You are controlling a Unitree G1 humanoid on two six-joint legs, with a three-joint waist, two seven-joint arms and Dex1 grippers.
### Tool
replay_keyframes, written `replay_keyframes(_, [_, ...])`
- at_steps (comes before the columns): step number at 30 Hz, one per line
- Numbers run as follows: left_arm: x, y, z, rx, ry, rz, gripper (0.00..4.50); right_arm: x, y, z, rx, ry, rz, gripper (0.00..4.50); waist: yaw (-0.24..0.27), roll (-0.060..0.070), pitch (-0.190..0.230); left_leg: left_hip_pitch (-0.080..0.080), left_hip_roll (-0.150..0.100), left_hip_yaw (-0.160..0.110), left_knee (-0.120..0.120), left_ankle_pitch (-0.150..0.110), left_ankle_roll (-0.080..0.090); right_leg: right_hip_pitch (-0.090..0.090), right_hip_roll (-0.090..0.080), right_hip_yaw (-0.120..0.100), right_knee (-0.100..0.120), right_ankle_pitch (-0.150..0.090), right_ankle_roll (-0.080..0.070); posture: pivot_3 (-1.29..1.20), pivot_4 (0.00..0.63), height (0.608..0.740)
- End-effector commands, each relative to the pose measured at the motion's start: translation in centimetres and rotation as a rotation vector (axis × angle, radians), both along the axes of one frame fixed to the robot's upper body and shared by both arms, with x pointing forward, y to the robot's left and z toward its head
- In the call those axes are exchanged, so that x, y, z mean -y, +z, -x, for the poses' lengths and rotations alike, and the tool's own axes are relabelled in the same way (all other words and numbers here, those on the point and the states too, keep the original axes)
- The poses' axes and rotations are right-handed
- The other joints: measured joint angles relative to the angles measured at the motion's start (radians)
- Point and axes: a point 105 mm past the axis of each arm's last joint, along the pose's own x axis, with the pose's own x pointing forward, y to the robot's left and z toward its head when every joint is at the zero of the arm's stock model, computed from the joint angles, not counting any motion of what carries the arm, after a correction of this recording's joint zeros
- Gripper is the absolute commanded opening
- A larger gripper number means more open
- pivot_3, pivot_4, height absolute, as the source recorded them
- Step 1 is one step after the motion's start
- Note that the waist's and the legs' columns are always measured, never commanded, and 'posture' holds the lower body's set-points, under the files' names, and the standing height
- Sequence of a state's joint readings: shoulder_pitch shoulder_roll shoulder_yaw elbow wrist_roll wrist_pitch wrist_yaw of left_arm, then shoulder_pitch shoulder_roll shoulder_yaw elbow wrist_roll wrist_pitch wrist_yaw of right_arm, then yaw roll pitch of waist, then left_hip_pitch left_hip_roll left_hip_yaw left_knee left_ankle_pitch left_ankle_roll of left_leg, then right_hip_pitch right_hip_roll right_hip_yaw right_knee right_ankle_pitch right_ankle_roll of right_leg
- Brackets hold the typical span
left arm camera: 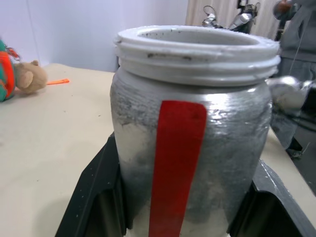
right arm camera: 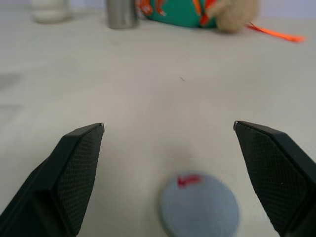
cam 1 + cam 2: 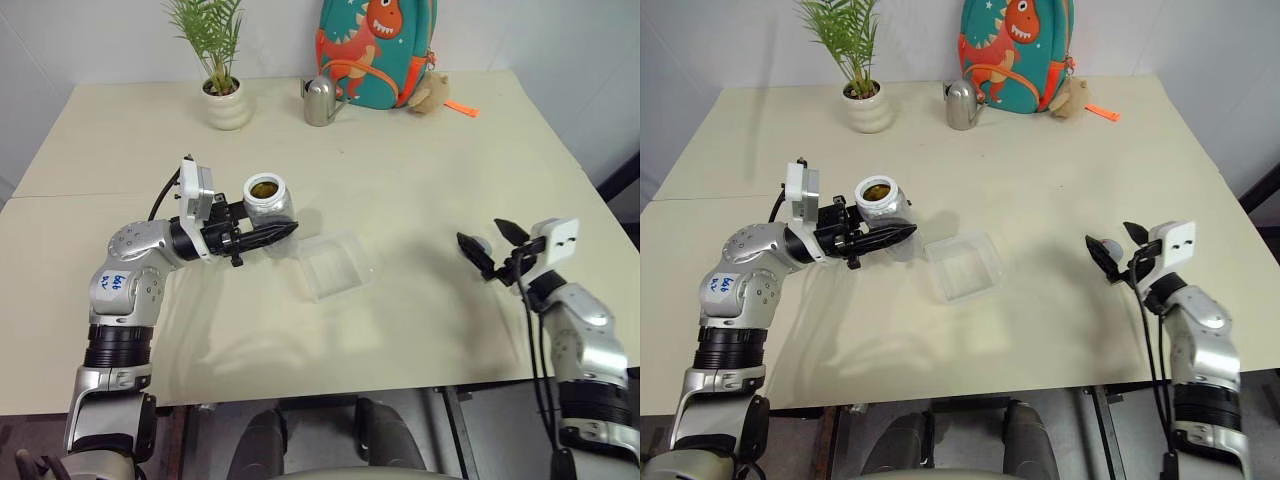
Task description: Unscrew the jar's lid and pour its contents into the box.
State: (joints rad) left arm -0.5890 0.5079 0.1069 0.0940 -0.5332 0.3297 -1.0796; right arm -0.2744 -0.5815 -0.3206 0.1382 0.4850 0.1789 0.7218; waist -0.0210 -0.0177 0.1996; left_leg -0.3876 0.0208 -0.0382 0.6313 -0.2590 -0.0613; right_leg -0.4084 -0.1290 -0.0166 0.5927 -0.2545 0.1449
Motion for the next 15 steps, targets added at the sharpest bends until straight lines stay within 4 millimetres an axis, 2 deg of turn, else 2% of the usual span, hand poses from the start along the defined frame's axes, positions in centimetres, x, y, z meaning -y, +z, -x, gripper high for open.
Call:
replay_keyframes(1, [0.3,1.0,-0.9,0.047,0.037,-0.052,1.91,-3.2,4.4,1.9,0.052,0.191,0.021,4.48,0.003,0.000,0.000,0.000,0.000,0.000,0.000,0.000,0.000,0.000,0.000,0.000,0.000,0.000,0.000,0.00,0.150,0.740])
replay_keyframes(4, [0.5,1.4,-1.9,0.071,0.054,-0.101,1.91,-6.6,5.7,3.7,0.028,0.372,0.122,4.48,0.008,0.000,0.000,0.000,0.000,0.000,0.000,0.000,0.000,0.000,0.000,0.000,0.000,0.000,0.000,0.00,0.150,0.740])
replay_keyframes(6, [0.7,2.0,-2.5,0.105,0.060,-0.124,1.91,-8.0,6.4,4.4,0.022,0.443,0.168,4.48,0.012,0.000,0.000,0.000,0.000,0.000,0.000,0.000,0.000,0.000,0.001,0.000,-0.001,0.000,0.000,0.00,0.150,0.740])
replay_keyframes(10, [1.1,2.5,-4.0,0.188,0.120,-0.228,1.91,-9.9,6.4,5.8,-0.022,0.575,0.250,4.48,0.022,-0.001,0.000,-0.001,0.000,0.000,0.001,0.000,0.000,0.000,0.000,0.000,-0.002,0.000,0.000,0.00,0.150,0.740])
replay_keyframes(15, [1.5,3.1,-5.9,0.372,0.226,-0.384,1.91,-10.8,6.3,6.2,-0.024,0.612,0.282,4.48,0.030,-0.001,0.000,-0.003,0.000,0.000,0.001,-0.001,0.001,0.000,0.000,-0.001,-0.002,0.001,0.001,0.00,0.150,0.740])
